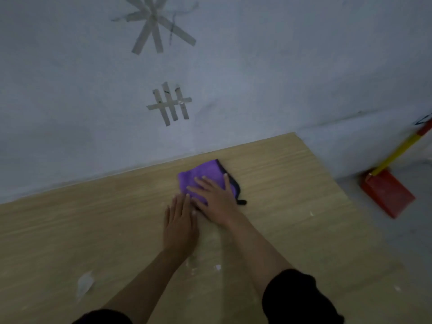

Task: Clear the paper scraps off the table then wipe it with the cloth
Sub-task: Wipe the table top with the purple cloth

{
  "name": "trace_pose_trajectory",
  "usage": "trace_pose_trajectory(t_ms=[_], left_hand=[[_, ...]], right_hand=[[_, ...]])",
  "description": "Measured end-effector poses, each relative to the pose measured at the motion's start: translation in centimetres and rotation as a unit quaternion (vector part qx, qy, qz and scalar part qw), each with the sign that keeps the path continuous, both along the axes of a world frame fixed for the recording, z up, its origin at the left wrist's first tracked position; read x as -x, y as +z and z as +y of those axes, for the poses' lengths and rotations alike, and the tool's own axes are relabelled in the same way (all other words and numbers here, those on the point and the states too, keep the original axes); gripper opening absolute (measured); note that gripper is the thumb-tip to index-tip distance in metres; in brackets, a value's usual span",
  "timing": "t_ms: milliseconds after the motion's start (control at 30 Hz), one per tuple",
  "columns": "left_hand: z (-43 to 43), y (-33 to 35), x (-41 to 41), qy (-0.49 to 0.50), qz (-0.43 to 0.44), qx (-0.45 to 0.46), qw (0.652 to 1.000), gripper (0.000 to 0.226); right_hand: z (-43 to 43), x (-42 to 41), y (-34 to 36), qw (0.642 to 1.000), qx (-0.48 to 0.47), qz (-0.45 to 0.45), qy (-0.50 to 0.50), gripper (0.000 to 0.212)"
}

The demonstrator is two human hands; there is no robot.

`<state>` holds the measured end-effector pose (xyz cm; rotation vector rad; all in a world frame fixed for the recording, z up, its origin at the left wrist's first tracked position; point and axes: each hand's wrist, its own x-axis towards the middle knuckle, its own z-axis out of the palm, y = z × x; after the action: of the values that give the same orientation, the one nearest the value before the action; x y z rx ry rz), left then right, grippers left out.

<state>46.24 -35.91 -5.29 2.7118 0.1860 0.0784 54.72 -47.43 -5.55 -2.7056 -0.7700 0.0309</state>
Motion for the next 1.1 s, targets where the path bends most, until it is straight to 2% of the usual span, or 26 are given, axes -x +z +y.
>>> trace_pose_trajectory(t_ms=[100, 167, 233, 267, 300, 367, 400, 467, 567, 633, 733, 800, 900, 1000, 1100], left_hand=[[-2.3, 0.8, -2.6, -0.023, 0.012, -0.013, 1.000, 0.079], [-4.0, 1.2, -4.2, -0.038, 0.022, -0.011, 0.999, 0.062], [-5.6, 1.2, -5.4, -0.053, 0.041, -0.003, 0.998, 0.056], [-6.3, 1.0, -5.8, -0.053, 0.055, 0.006, 0.997, 0.058], [-7.1, 0.8, -6.2, -0.047, 0.074, 0.018, 0.996, 0.060], [-8.2, -0.1, -6.4, -0.026, 0.113, 0.035, 0.993, 0.067], [-8.5, -0.6, -6.4, -0.015, 0.121, 0.027, 0.992, 0.069], [-8.6, -1.4, -6.5, -0.004, 0.128, -0.006, 0.992, 0.074], [-8.6, -1.5, -6.6, 0.001, 0.137, -0.029, 0.990, 0.079], [-8.6, -1.2, -6.6, -0.003, 0.152, -0.020, 0.988, 0.075], [-8.5, -0.5, -6.7, -0.018, 0.175, 0.007, 0.984, 0.074], [-8.1, -0.1, -6.8, -0.023, 0.179, 0.031, 0.983, 0.072], [-7.3, 0.4, -6.5, -0.023, 0.153, 0.106, 0.982, 0.066], [-7.4, 0.1, -4.6, -0.030, 0.100, 0.158, 0.982, 0.064], [-8.4, -0.2, -1.6, -0.069, 0.097, 0.149, 0.982, 0.078]], right_hand=[[-4.7, -3.8, -0.2, 0.987, 0.005, 0.025, -0.157, 0.047], [-7.7, -5.4, 0.0, 0.948, -0.011, 0.058, -0.313, 0.048], [-8.8, -6.0, -0.1, 0.913, -0.017, 0.072, -0.402, 0.049], [-8.6, -6.0, 0.0, 0.920, -0.011, 0.062, -0.387, 0.049], [-8.1, -5.8, 0.0, 0.943, -0.006, 0.045, -0.330, 0.048], [-7.1, -5.5, 0.0, 0.987, 0.001, 0.026, -0.158, 0.046], [-6.8, -5.5, 0.2, 0.995, 0.002, 0.035, -0.091, 0.046], [-7.2, -6.6, 0.5, 0.997, 0.001, 0.065, -0.039, 0.047], [-9.8, -8.5, 0.5, 0.990, 0.019, 0.084, -0.109, 0.051], [-12.8, -9.2, 0.1, 0.971, 0.015, 0.078, -0.227, 0.052], [-17.9, -7.7, -0.4, 0.896, -0.009, 0.069, -0.439, 0.054], [-19.7, -6.1, -0.4, 0.861, -0.003, 0.080, -0.502, 0.055], [-18.9, -3.8, -0.3, 0.873, 0.006, 0.077, -0.482, 0.055], [-15.6, -0.2, -0.7, 0.927, 0.010, 0.031, -0.372, 0.052], [-14.1, 3.9, -0.5, 0.967, 0.015, 0.019, -0.252, 0.050]])
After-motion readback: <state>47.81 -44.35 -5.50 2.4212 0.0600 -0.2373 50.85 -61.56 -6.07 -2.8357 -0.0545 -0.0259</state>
